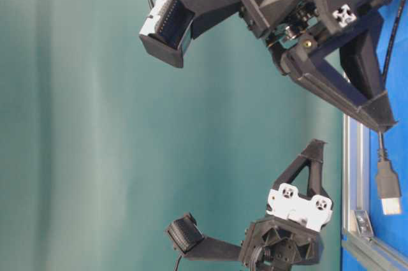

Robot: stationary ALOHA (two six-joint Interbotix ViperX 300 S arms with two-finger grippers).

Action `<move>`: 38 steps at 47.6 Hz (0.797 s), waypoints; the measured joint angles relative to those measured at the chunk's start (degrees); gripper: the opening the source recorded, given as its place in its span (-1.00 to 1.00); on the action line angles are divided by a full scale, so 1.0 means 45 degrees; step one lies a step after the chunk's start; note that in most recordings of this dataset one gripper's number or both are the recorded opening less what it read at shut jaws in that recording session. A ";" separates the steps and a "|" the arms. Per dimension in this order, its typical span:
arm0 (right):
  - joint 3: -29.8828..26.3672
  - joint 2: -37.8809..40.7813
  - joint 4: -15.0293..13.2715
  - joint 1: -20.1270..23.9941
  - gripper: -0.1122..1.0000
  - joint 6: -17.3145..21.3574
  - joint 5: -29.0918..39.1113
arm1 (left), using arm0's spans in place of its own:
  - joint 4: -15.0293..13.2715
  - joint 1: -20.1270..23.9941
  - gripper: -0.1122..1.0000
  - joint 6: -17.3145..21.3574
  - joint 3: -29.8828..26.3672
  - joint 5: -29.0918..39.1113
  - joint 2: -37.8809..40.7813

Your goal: Insert the wire through the string loop located on the left side.

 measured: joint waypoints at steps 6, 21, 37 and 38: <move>-0.0117 0.0273 0.0000 -0.0059 -0.80 0.0000 -0.0195 | 0.0000 0.0000 -0.80 0.0000 0.0000 0.0000 0.0000; -0.1270 0.1543 0.0000 -0.0273 -0.80 -0.0098 -0.0293 | 0.0000 0.0000 -0.80 0.0000 0.0000 0.0000 0.0000; -0.1992 0.2070 -0.0039 -0.0273 -0.80 -0.0176 -0.0313 | 0.0020 -0.0020 -0.80 0.0000 0.0000 0.0000 0.0020; -0.1992 0.2090 -0.0039 -0.0273 -0.80 -0.0176 -0.0313 | 0.0000 -0.0020 -0.80 0.0000 0.0000 0.0020 0.0000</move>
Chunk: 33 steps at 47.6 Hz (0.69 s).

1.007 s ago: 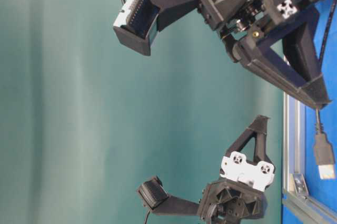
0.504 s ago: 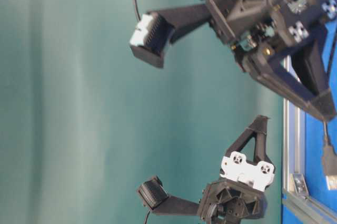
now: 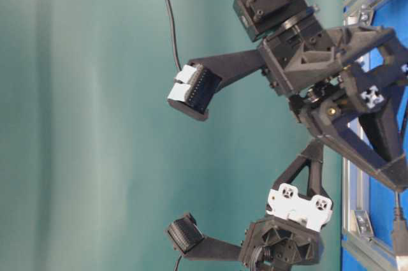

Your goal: Insert the wire through the string loop located on the left side.

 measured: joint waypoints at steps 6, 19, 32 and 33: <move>0.0000 -0.0020 0.0000 0.0020 -0.80 0.0000 0.0000 | 0.0000 0.0020 -0.80 0.0000 0.0000 -0.0020 0.0020; 0.0000 -0.0020 -0.0020 0.0059 -0.80 0.0000 0.0000 | 0.0020 0.0000 -0.80 0.0000 0.0000 -0.0020 0.0000; 0.0000 -0.0020 -0.0039 0.0098 -0.80 0.0000 -0.0039 | 0.0020 0.0000 -0.80 0.0000 0.0000 -0.0020 0.0020; 0.0000 0.0000 -0.0020 0.0098 -0.80 0.0000 -0.0059 | 0.0020 0.0020 -0.80 0.0000 0.0000 0.0000 0.0000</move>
